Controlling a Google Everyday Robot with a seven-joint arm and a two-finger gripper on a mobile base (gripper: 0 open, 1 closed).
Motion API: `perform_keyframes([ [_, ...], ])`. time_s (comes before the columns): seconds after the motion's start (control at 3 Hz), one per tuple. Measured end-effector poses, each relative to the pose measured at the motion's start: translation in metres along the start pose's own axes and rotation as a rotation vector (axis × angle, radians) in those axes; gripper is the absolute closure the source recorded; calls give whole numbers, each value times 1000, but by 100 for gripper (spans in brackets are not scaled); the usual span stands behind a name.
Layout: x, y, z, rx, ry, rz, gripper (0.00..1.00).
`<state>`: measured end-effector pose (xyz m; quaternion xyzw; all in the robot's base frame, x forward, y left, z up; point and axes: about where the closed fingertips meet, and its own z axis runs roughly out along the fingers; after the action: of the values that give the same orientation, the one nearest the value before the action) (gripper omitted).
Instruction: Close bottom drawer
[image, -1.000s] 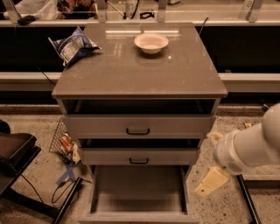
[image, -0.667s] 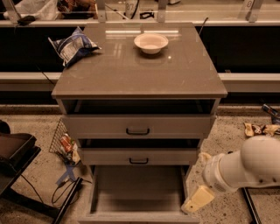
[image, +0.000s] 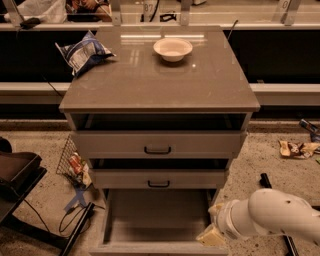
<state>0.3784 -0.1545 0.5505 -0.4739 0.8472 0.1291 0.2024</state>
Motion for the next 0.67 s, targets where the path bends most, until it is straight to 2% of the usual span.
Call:
perform_keyframes([
  [0.67, -2, 0, 2, 9, -2, 0, 83],
])
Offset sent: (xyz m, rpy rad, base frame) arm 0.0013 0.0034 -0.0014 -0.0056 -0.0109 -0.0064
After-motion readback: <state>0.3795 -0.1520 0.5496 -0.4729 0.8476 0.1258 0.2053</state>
